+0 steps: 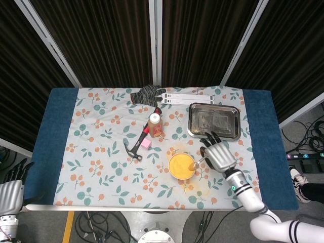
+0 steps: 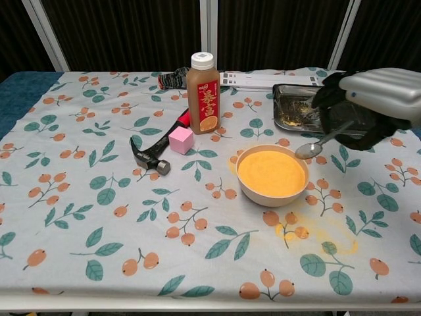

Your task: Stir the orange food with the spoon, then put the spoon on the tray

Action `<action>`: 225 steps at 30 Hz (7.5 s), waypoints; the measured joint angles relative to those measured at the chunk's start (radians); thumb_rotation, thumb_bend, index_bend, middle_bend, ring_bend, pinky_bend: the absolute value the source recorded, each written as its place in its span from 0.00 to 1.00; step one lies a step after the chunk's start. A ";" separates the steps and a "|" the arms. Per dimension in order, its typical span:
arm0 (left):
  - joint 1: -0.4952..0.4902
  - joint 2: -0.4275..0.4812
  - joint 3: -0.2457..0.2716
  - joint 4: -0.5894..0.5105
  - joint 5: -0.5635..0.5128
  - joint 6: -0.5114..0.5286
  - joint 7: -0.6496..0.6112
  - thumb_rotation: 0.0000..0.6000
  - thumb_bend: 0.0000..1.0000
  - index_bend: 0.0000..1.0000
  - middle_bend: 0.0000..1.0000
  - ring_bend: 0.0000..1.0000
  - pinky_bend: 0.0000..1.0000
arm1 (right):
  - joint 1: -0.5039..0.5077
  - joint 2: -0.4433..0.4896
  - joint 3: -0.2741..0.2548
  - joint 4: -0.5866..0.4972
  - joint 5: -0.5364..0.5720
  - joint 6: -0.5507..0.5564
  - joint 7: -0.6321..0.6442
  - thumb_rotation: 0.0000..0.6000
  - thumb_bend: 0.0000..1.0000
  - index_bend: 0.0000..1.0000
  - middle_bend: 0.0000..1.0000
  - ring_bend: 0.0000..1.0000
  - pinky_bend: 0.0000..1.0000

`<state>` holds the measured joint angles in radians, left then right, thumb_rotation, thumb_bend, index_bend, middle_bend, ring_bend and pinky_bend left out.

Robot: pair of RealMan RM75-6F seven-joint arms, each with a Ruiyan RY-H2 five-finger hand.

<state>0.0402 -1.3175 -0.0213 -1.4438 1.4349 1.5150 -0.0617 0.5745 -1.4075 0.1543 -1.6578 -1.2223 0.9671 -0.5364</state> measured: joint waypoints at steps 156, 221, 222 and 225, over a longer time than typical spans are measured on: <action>0.043 -0.030 -0.001 0.061 -0.004 0.005 -0.079 1.00 0.06 0.19 0.14 0.11 0.15 | 0.317 -0.104 -0.172 0.142 -0.069 0.046 -0.599 1.00 0.39 0.73 0.84 0.73 0.90; 0.041 -0.007 -0.002 0.019 0.004 0.009 -0.036 1.00 0.06 0.19 0.14 0.11 0.15 | 0.126 -0.203 -0.121 0.270 -0.175 0.177 -0.154 1.00 0.40 0.78 0.84 0.74 0.89; 0.041 -0.006 -0.002 0.016 0.004 0.010 -0.034 1.00 0.06 0.19 0.14 0.11 0.15 | 0.125 -0.199 -0.121 0.267 -0.180 0.177 -0.155 1.00 0.40 0.78 0.84 0.74 0.89; 0.040 -0.004 -0.001 0.011 0.005 0.010 -0.029 1.00 0.06 0.19 0.14 0.11 0.15 | 0.128 -0.187 -0.122 0.261 -0.194 0.172 -0.170 1.00 0.40 0.78 0.84 0.74 0.89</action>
<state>0.0803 -1.3217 -0.0219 -1.4325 1.4398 1.5250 -0.0912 0.7029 -1.5942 0.0326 -1.3969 -1.4159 1.1389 -0.7067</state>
